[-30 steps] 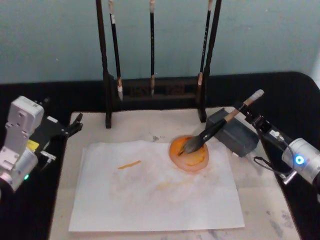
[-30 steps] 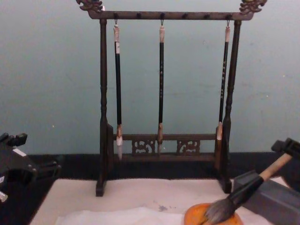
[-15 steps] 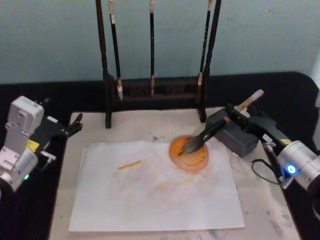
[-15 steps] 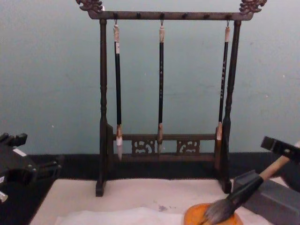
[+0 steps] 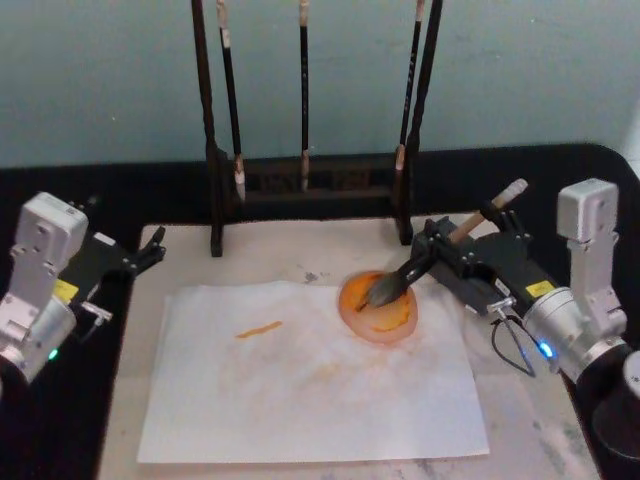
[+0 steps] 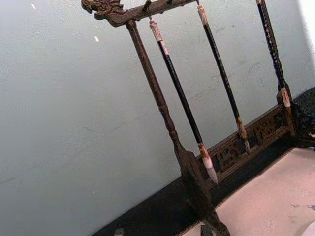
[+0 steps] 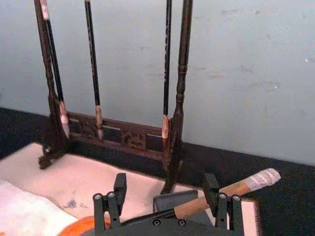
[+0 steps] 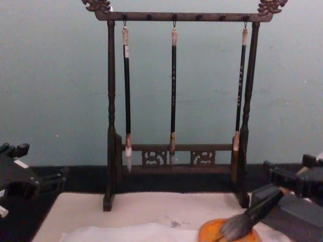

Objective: Pick up the brush from the inkstone, write on the paper, then place the brush back to its original position.

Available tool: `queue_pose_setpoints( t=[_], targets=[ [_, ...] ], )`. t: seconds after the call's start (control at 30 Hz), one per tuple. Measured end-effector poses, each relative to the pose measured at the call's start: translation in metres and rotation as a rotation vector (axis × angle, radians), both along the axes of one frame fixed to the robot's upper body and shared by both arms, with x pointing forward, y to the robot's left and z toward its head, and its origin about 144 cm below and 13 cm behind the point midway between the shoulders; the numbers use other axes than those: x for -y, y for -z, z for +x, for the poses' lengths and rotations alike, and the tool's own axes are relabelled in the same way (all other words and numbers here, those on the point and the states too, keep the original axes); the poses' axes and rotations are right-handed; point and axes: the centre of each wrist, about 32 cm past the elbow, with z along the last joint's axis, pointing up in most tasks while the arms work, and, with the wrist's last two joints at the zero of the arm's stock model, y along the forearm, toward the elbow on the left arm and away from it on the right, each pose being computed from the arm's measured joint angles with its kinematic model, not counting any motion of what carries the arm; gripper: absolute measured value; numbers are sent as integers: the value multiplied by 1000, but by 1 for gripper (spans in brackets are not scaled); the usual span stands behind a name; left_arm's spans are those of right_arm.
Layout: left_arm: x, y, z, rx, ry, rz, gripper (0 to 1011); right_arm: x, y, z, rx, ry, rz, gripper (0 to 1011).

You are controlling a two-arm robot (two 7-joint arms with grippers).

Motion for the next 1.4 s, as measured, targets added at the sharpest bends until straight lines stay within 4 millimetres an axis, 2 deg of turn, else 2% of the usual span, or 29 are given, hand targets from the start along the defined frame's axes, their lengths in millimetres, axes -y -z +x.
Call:
queue_pose_setpoints(
  t=[0.13,1.4],
  targets=[
    [0,0,0,0,0,0,1010,-3,3,1,16,12,-45,1000],
    [0,0,0,0,0,0,1009,-1,2,0,12,7,-27,1000]
  ],
)
